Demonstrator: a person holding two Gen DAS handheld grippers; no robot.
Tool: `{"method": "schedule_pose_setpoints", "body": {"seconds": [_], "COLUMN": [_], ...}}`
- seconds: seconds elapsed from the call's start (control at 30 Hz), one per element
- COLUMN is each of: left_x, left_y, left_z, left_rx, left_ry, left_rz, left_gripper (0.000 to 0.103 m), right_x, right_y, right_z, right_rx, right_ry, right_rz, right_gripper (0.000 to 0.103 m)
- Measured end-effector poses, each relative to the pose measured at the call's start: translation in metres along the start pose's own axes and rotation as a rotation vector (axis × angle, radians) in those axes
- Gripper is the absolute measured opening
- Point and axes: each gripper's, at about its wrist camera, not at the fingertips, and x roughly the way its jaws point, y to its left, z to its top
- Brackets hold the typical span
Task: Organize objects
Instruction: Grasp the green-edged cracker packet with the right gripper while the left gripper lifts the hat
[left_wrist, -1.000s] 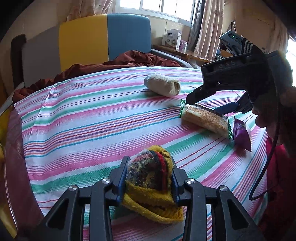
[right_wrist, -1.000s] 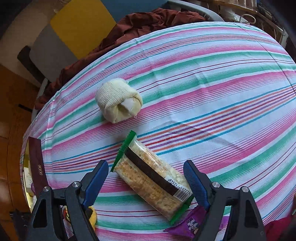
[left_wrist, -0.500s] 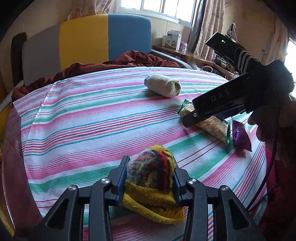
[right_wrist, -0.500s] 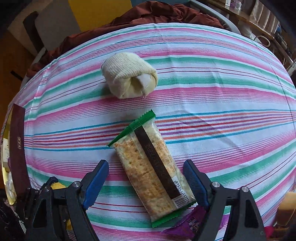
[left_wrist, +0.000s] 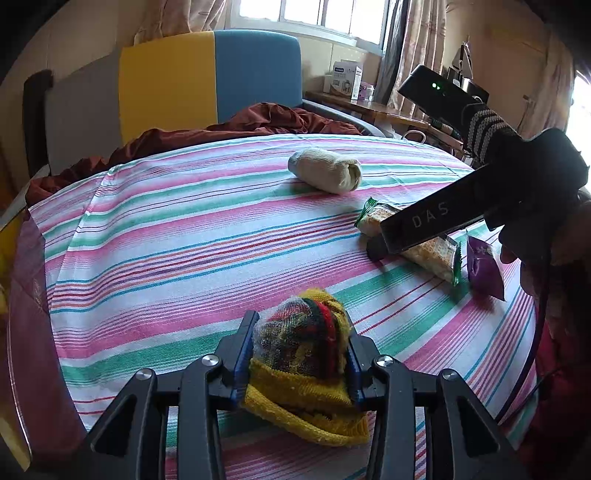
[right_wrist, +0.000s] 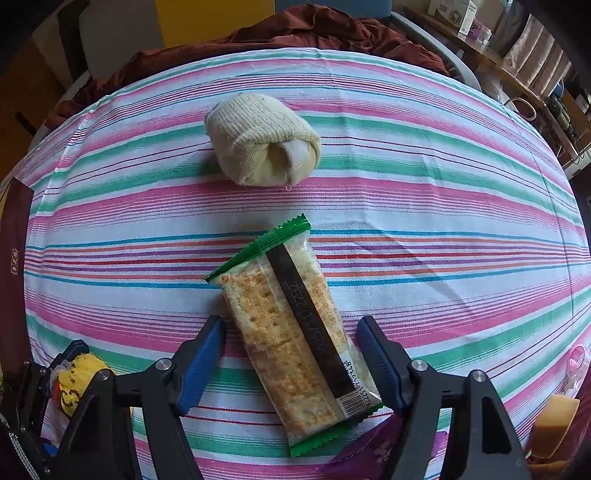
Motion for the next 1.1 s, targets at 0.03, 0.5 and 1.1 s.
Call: {"method": "schedule_pose_setpoints", "body": {"seconds": [0.03, 0.5, 1.1], "left_x": [0.000, -0.002, -0.124], "left_y": [0.000, -0.001, 0.126], "left_z": [0.000, -0.001, 0.038], "left_rx": [0.001, 0.004, -0.371], "left_ry": [0.000, 0.000, -0.089], "left_rz": [0.000, 0.004, 0.043], "left_gripper": [0.043, 0.043, 0.037], "right_x": [0.000, -0.003, 0.002], "right_y": [0.005, 0.018, 0.015], "right_z": [0.000, 0.008, 0.001], "right_rx": [0.000, -0.039, -0.048], "right_ry": [0.000, -0.040, -0.061], "right_rz": [0.000, -0.004, -0.007], "right_gripper": [0.075, 0.049, 0.049]}}
